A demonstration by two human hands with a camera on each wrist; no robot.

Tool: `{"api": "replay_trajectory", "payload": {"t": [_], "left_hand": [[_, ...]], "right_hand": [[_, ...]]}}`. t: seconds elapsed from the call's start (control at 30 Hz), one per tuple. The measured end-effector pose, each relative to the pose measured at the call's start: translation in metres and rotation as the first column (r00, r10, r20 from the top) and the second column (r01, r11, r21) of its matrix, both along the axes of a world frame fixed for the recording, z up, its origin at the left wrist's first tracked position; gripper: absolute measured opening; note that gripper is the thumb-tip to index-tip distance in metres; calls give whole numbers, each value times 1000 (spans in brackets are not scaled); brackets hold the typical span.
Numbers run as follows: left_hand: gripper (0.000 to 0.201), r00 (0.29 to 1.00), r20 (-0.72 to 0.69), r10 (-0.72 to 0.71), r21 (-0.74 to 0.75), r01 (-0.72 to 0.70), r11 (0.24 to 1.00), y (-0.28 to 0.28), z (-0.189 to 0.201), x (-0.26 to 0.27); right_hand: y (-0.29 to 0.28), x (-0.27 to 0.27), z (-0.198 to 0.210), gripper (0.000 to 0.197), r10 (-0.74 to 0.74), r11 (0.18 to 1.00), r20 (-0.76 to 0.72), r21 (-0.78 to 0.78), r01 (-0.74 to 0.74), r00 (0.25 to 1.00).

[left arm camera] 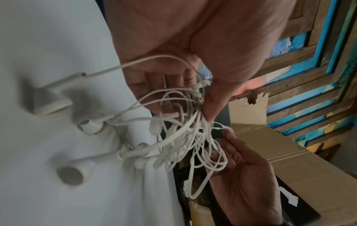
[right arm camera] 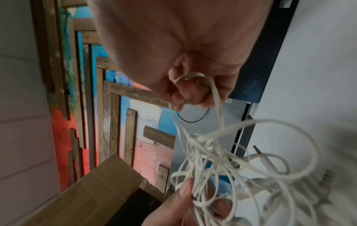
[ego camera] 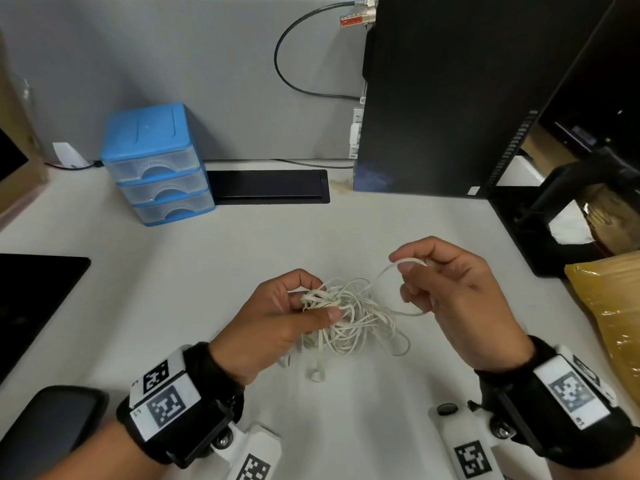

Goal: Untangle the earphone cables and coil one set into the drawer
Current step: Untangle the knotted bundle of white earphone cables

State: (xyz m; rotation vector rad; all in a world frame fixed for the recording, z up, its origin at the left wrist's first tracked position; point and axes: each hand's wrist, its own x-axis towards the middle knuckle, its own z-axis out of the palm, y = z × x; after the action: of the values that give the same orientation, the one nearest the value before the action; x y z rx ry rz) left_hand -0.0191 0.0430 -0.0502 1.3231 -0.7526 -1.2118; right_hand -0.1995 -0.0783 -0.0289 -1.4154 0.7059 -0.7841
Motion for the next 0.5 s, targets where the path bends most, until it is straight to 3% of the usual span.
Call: {"api": "replay_trajectory", "payload": {"t": [0.13,0.23,0.37,0.5], "left_hand": [[19,999,-35,0,-7,0,1000,0,-2,0],[22,999,-40,4,-15,-5,1000,-1,-2,1],[31,999,-33,-13,-16,13,1000,0,-1,0],[36,999,-4,-45,-11,45,999,1,-4,1]], "right_hand": [[6,-5,2,13,191,972,-93,-119,-201,977],[11,-5,3,6,264,953,-156,-109,-283,952],[12,-2,1,17,202,962,-191,-145,-231,961],[11,-1,-2,4,163,960,-250,-185,-212,955]]}}
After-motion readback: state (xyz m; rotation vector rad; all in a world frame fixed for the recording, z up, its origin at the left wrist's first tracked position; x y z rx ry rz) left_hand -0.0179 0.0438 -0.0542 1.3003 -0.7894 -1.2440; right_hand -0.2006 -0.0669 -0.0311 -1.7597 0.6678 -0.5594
